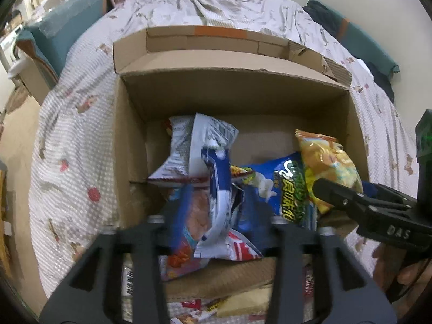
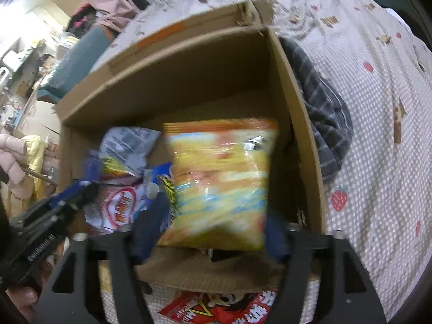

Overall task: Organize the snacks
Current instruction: 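Carry both snacks into the box and open both tools to release, then withdraw both tools from the box toward the remaining snacks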

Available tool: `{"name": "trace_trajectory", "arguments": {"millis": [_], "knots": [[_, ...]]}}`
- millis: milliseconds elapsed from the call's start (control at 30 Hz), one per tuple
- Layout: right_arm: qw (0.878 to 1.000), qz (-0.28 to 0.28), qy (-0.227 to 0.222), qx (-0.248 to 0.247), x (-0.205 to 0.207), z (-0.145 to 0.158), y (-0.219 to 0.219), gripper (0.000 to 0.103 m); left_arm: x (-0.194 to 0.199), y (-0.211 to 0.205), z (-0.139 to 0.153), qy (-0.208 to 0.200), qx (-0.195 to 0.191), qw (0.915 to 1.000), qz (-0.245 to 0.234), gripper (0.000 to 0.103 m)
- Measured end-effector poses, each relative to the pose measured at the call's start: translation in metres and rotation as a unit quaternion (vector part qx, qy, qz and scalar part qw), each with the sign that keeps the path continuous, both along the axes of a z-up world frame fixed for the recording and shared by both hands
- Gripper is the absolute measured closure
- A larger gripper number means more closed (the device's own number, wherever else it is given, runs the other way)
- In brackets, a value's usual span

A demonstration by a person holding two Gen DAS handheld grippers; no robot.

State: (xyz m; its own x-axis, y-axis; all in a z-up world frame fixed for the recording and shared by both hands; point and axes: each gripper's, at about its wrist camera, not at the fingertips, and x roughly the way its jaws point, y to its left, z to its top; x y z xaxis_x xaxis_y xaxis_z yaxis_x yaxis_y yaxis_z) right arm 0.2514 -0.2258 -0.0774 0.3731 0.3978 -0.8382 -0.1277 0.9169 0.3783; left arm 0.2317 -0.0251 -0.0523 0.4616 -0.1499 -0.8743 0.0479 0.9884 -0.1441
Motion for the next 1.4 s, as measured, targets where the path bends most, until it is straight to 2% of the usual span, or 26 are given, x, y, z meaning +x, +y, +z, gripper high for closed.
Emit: {"name": "trace_trajectory", "arguments": {"millis": [67, 133, 333, 467, 733, 1000, 1167, 1267, 1400], "knots": [[1.000, 0.000, -0.016, -0.005, -0.002, 0.006, 0.002, 0.019, -0.002, 0.000, 0.003, -0.013, 0.009, 0.9999, 0.003, 0.039], [1.000, 0.001, -0.019, -0.007, -0.001, 0.009, 0.004, 0.019, -0.004, -0.003, 0.006, -0.021, 0.022, 0.9995, 0.001, 0.036], [1.000, -0.018, -0.023, 0.002, -0.002, 0.011, -0.003, 0.019, -0.006, -0.006, 0.007, -0.022, 0.027, 0.9994, -0.005, 0.036], [0.999, -0.019, -0.029, 0.003, -0.003, 0.015, -0.007, 0.019, -0.009, -0.009, 0.012, -0.039, 0.040, 0.9984, -0.010, 0.036], [0.999, -0.019, -0.036, 0.011, -0.009, 0.025, -0.012, 0.019, -0.017, -0.005, 0.024, -0.062, 0.038, 0.9974, 0.001, 0.036], [0.999, -0.018, -0.041, 0.025, -0.033, 0.042, -0.018, 0.019, -0.039, 0.006, 0.041, -0.068, 0.032, 0.9969, 0.020, 0.036], [0.998, -0.010, -0.055, 0.026, -0.055, 0.056, -0.019, 0.019, -0.068, 0.006, 0.059, -0.103, 0.042, 0.9938, 0.008, 0.036], [0.998, -0.008, -0.058, 0.020, -0.075, 0.058, -0.023, 0.019, -0.087, 0.014, 0.063, -0.101, 0.026, 0.9944, 0.017, 0.036], [0.998, -0.014, -0.051, 0.029, -0.095, 0.055, -0.031, 0.019, -0.103, 0.026, 0.061, -0.081, -0.013, 0.9961, 0.034, 0.036]]}}
